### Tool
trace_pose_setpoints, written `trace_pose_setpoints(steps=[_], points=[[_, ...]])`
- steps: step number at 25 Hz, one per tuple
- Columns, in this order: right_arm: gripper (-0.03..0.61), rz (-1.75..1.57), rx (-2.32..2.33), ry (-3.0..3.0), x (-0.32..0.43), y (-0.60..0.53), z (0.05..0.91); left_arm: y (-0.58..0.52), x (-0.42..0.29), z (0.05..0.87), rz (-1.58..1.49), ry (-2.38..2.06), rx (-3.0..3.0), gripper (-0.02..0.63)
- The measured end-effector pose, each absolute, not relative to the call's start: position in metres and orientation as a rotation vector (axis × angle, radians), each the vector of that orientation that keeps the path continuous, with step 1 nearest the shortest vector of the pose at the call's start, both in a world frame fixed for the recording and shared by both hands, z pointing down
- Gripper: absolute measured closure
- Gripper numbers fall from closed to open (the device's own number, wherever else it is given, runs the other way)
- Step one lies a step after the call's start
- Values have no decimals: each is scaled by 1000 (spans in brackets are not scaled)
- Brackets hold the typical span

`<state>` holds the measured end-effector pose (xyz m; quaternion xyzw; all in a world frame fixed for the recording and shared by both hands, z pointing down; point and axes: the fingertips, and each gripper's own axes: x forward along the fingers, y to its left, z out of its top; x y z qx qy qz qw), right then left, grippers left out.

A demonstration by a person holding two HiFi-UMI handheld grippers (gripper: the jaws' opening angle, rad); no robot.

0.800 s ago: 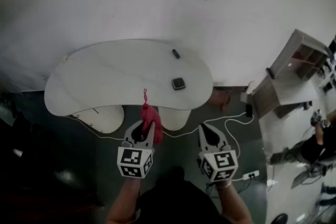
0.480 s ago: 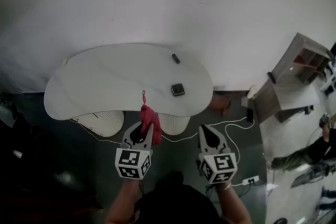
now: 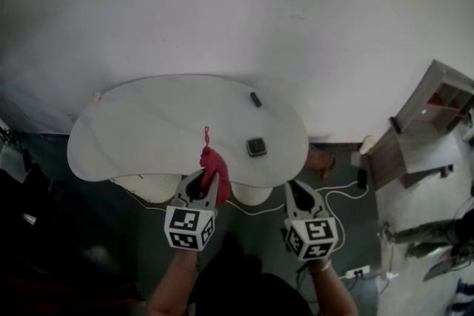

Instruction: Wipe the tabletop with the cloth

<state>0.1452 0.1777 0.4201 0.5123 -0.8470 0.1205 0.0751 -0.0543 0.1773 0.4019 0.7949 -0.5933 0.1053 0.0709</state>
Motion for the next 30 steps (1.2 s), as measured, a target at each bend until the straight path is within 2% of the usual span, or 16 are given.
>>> trace_pose_setpoints(steps=[12,13,15,30], points=[[571,358,1548,-2454,93,29,433,26,-91,426,317,-1660,2401,554],[561,375,1538,-2446,87,17,435,13,-95,427,318,-1645,2401,554],[495,414,1512,-2432,75,-3,440,-10,-100,430,325,-1611,2404,554],[407,538,1428,-2310,33,-94,475,-102,-117,451,339,-1475,2403,554]])
